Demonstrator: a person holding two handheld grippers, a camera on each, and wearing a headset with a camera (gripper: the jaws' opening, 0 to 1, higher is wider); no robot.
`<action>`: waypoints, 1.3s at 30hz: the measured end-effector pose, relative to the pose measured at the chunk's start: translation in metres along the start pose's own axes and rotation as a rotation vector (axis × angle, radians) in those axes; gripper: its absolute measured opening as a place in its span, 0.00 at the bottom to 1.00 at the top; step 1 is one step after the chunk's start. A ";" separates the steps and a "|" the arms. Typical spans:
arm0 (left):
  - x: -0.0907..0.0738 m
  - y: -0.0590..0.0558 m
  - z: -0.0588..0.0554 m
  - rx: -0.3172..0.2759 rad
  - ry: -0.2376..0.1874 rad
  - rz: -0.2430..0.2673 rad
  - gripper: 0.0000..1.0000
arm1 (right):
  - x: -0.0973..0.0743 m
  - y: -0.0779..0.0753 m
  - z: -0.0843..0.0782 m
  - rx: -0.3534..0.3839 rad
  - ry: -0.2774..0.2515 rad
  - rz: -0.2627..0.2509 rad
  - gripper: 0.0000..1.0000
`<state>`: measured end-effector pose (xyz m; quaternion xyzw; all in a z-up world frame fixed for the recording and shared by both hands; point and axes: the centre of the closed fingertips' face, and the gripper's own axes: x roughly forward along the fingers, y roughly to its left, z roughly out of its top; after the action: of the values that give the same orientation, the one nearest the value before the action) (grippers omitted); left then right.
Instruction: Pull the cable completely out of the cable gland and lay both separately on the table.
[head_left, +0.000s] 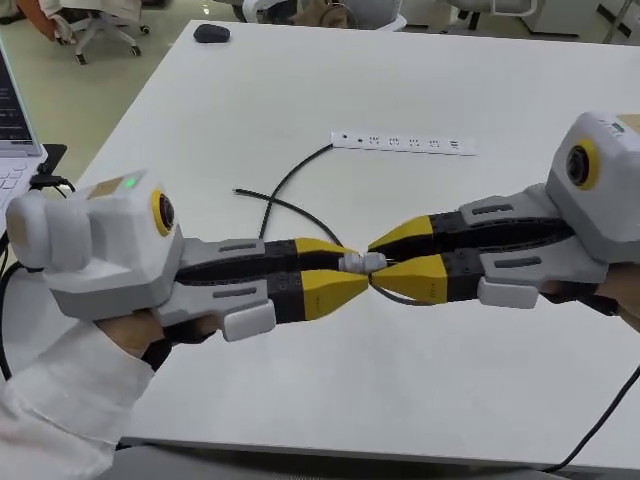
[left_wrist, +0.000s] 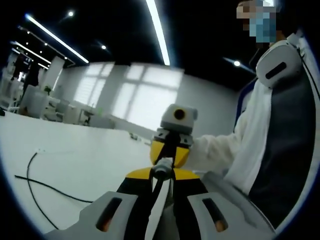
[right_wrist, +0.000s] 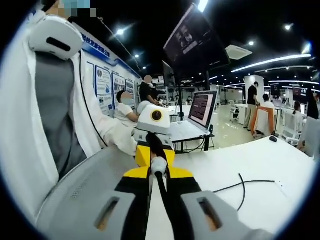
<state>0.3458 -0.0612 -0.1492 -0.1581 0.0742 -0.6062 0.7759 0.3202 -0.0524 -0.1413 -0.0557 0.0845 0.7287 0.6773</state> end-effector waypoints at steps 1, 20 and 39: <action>-0.001 -0.001 0.000 -0.003 -0.003 -0.001 0.15 | 0.000 0.000 0.001 -0.015 -0.001 -0.001 0.10; -0.004 -0.007 0.007 0.408 -0.003 0.062 0.16 | -0.011 -0.016 0.002 0.390 -0.126 0.031 0.22; -0.007 -0.007 0.005 0.338 -0.009 0.057 0.16 | -0.003 -0.010 -0.003 0.308 -0.125 0.018 0.12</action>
<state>0.3391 -0.0549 -0.1423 -0.0257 -0.0277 -0.5871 0.8086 0.3305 -0.0547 -0.1441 0.0949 0.1535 0.7151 0.6753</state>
